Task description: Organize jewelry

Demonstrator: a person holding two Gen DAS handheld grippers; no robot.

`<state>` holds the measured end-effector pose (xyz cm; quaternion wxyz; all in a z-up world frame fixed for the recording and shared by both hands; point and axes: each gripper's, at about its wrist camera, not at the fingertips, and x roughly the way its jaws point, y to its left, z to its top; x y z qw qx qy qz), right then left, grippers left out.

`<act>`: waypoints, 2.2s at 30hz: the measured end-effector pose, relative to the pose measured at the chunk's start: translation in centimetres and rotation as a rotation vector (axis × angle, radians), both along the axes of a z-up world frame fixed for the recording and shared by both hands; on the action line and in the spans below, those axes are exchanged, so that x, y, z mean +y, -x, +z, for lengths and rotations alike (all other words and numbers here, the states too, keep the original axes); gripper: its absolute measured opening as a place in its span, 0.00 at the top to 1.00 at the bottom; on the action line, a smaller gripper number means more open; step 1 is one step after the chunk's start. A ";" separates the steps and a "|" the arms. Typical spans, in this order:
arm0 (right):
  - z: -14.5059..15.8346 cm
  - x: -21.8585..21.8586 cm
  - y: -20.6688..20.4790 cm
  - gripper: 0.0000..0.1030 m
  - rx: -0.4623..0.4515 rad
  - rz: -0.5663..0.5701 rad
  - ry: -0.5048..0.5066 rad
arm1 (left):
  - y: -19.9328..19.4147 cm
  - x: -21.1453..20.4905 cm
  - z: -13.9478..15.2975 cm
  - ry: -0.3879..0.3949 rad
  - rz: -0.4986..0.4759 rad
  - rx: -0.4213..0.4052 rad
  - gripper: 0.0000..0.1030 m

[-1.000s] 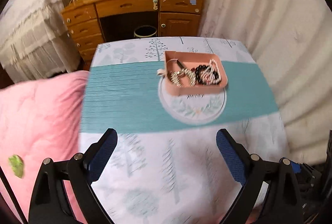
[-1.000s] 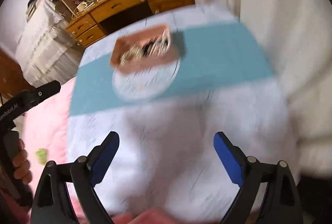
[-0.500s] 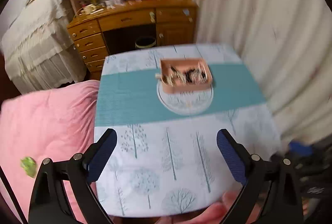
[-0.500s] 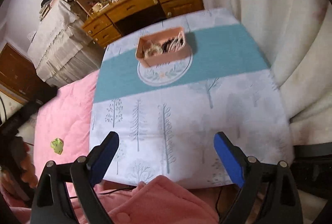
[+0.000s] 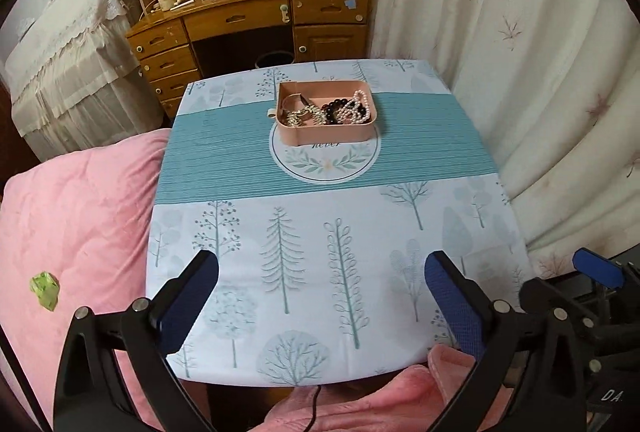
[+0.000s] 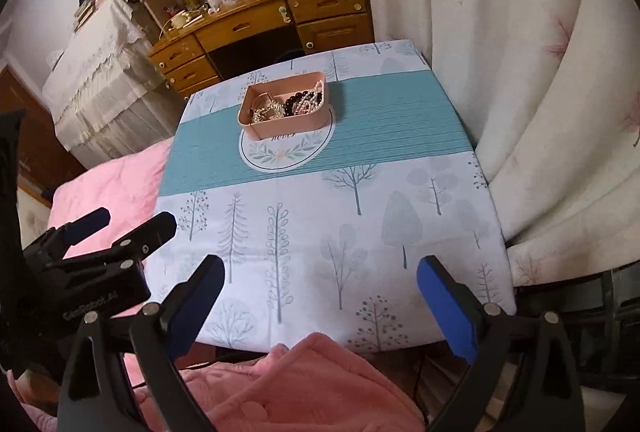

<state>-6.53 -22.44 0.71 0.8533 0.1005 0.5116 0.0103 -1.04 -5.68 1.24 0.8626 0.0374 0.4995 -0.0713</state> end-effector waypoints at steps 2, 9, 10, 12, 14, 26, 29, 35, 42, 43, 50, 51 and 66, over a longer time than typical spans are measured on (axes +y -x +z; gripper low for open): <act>0.3 0.0 0.1 0.00 -0.014 0.010 0.005 | 0.3 -0.3 0.0 -0.002 0.001 0.004 0.01; 0.7 -0.3 -0.2 0.00 -0.045 0.007 0.006 | 0.4 0.3 0.1 0.000 0.031 0.004 0.01; 0.5 -0.1 -0.4 0.00 -0.038 0.014 0.011 | 0.3 0.5 0.2 0.002 0.038 0.002 0.01; 0.3 0.4 -0.7 0.00 -0.025 0.038 0.018 | 0.2 0.9 0.2 0.013 0.047 -0.001 0.01; 0.2 0.9 -0.9 0.00 -0.020 0.059 0.028 | 0.3 1.1 0.2 0.013 0.049 0.001 0.01; 0.3 2.4 -0.9 0.00 -0.029 0.082 0.050 | 0.5 2.3 -0.1 -0.009 0.059 0.017 0.01; 0.4 2.8 -0.7 0.00 -0.032 0.083 0.060 | 0.7 2.6 -0.1 -0.012 0.062 0.016 0.01; 0.5 2.8 -0.5 0.00 -0.023 0.075 0.060 | 0.8 2.5 -0.2 -0.023 0.059 0.014 0.01; 0.3 2.5 -0.4 0.00 -0.015 0.057 0.059 | 1.0 2.4 0.0 -0.029 0.049 0.001 0.01; 0.3 2.5 -0.4 0.00 -0.014 0.056 0.059 | 1.0 2.4 0.0 -0.030 0.048 0.001 0.01; 0.0 2.7 -0.3 0.00 -0.001 0.050 0.066 | 0.8 2.4 -0.1 -0.028 0.046 0.005 0.01; 0.1 2.6 -0.3 0.00 0.000 0.049 0.066 | 0.8 2.4 -0.1 -0.027 0.045 0.006 0.01; -0.1 2.9 -0.8 0.00 -0.011 0.028 0.062 | -0.1 2.7 0.3 -0.043 0.022 -0.019 0.01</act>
